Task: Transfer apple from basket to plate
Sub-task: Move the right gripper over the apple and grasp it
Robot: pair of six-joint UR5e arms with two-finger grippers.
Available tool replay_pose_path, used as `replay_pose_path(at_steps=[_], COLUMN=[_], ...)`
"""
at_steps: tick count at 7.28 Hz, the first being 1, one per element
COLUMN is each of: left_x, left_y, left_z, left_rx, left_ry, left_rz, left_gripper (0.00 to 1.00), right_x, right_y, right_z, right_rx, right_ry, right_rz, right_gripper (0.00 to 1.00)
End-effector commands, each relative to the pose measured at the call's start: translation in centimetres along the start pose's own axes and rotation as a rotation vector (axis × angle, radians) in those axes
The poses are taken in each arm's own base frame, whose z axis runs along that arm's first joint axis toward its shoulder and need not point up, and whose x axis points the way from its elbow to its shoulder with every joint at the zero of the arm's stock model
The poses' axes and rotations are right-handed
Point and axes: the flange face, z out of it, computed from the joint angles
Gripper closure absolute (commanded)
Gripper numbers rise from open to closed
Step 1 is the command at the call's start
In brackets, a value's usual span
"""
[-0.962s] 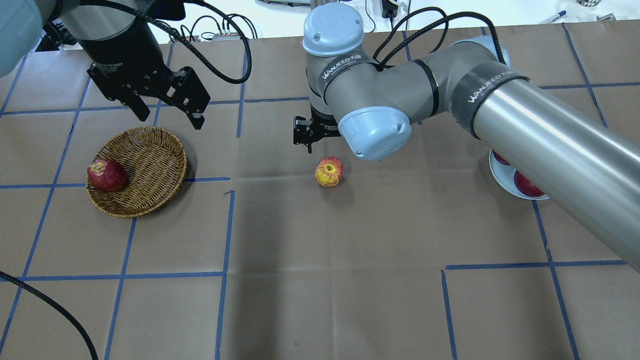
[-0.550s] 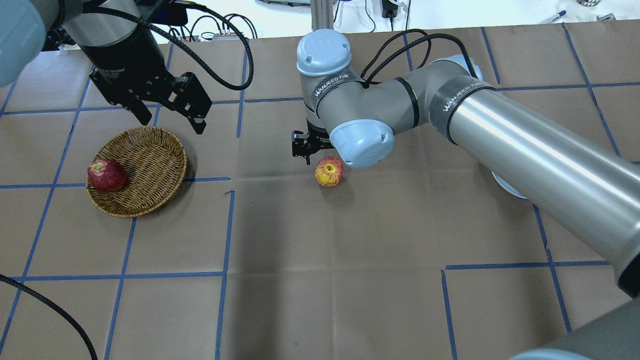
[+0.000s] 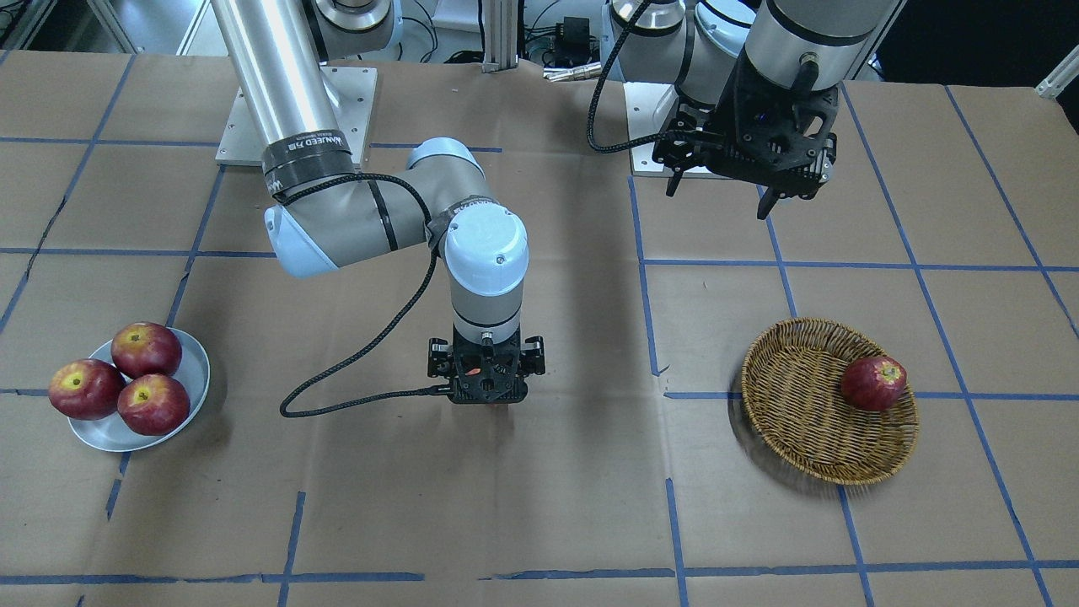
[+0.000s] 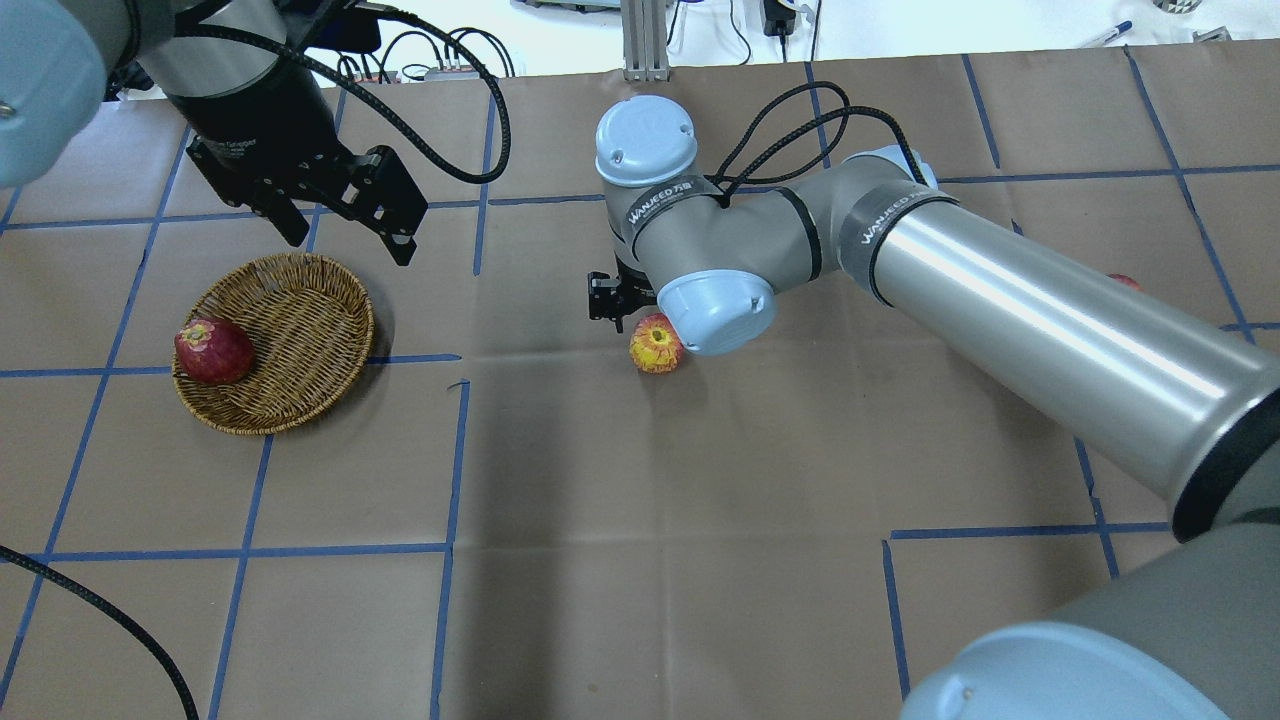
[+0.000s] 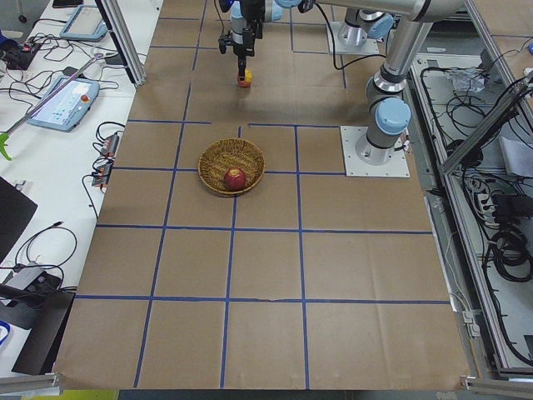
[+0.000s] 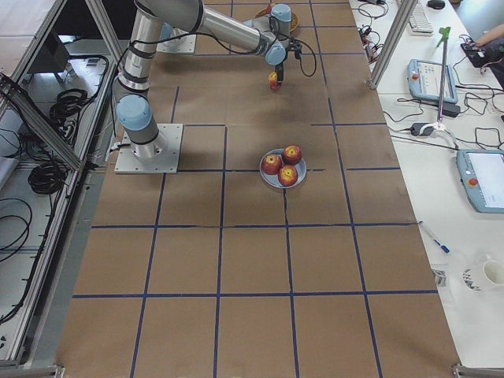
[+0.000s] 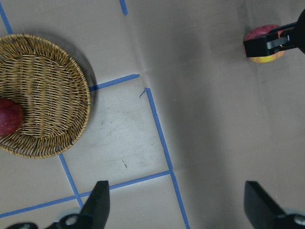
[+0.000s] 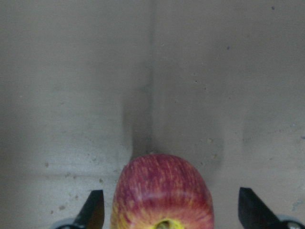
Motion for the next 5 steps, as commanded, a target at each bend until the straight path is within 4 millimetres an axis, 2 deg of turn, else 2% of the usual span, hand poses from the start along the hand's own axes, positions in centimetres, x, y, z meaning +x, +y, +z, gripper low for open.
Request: replay_pose_path(at_steps=[1, 3, 5], left_x=[-0.07, -0.09, -0.05], left_y=[-0.31, -0.09, 0.07], left_z=[-0.32, -0.69, -0.85], left_rx=[0.0, 0.002, 0.001], left_ry=[0.0, 0.0, 0.0], left_rz=[0.002, 0.002, 0.002], left_gripper=[0.01, 0.01, 0.01], right_x=[-0.09, -0.09, -0.26], right_y=[0.09, 0.09, -0.15], right_z=[1.29, 1.19, 0.42], right_rx=[0.011, 0.013, 0.027], right_ry=[0.001, 0.0, -0.006], right_rz=[0.004, 0.006, 0.003], right_gripper=[0.12, 0.36, 0.44])
